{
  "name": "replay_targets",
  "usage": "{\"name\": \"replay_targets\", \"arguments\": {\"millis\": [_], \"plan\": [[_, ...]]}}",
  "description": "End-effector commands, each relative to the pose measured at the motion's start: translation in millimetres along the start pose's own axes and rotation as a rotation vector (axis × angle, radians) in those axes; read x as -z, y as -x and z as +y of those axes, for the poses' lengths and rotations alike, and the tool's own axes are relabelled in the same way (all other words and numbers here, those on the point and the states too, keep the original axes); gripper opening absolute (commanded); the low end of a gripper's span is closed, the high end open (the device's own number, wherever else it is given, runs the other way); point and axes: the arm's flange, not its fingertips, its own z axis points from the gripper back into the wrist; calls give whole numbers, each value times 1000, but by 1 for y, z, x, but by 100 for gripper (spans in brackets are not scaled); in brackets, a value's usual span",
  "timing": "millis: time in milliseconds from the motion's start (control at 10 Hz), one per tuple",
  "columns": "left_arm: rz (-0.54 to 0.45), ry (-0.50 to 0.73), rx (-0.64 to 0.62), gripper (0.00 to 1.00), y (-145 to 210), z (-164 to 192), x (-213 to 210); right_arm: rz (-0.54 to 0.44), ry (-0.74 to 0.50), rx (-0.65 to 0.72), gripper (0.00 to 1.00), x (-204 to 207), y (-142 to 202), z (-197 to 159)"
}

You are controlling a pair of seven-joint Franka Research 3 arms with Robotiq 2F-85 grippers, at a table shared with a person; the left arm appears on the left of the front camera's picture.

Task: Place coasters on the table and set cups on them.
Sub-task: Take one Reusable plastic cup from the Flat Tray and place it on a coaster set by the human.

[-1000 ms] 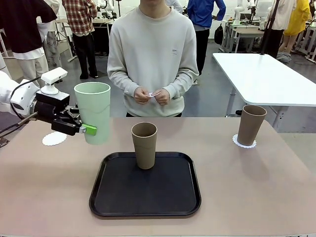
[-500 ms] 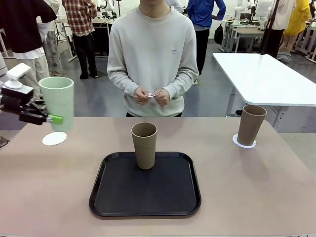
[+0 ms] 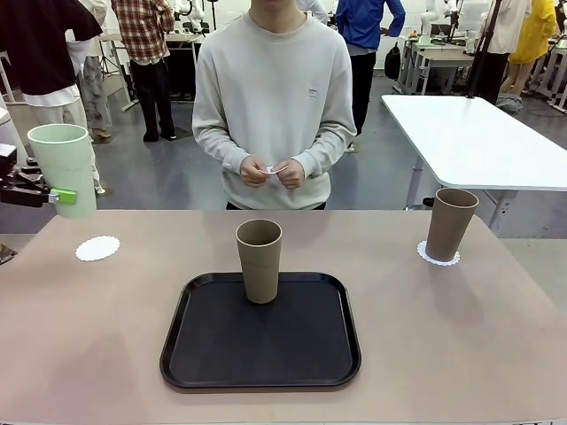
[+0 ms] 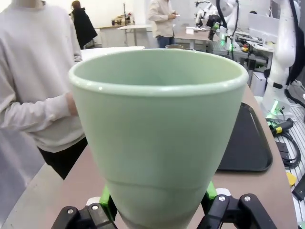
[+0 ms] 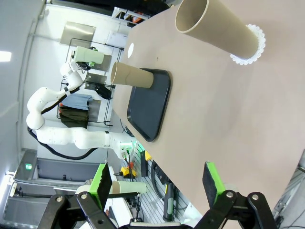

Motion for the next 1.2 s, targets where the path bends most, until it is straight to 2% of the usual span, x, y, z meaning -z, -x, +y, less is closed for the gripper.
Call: {"name": "replay_targets", "arguments": {"millis": [0,200,300,400,900,1100], "plan": [[-58,-43,-7,83,8,13,-8,-2,2,12,100,0,0,2],[-71,-113,-23,83,10,18,-14,-2,2,12,100,0,0,2],[-104,-118,-62,83,2,9,0,-2,2,12,100,0,0,2],[-48,-73,-40,83,14,13,-13,-2,2,12,100,0,0,2],[-58,-78,-49,83,14,13,-10,-2,2,12,100,0,0,2],[-106,-72,-79,83,31,48,-6,-2,2,12,100,0,0,2]]}}
